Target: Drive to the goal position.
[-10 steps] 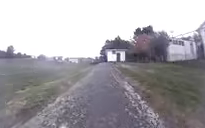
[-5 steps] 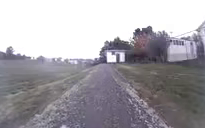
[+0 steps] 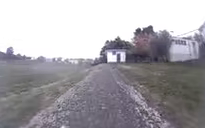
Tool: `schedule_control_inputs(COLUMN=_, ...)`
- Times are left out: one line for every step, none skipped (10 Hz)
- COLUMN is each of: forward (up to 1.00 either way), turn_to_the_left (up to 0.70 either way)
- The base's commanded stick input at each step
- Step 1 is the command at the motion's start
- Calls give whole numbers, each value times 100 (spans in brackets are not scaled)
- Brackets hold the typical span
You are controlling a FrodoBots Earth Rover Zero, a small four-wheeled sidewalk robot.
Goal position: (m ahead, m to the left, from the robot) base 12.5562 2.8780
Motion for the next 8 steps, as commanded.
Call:
schedule_control_inputs(forward=70, turn_to_the_left=0)
schedule_control_inputs(forward=70, turn_to_the_left=0)
schedule_control_inputs(forward=70, turn_to_the_left=0)
schedule_control_inputs(forward=70, turn_to_the_left=0)
schedule_control_inputs(forward=70, turn_to_the_left=0)
schedule_control_inputs(forward=70, turn_to_the_left=-5)
schedule_control_inputs(forward=70, turn_to_the_left=-10)
schedule_control_inputs(forward=70, turn_to_the_left=-11)
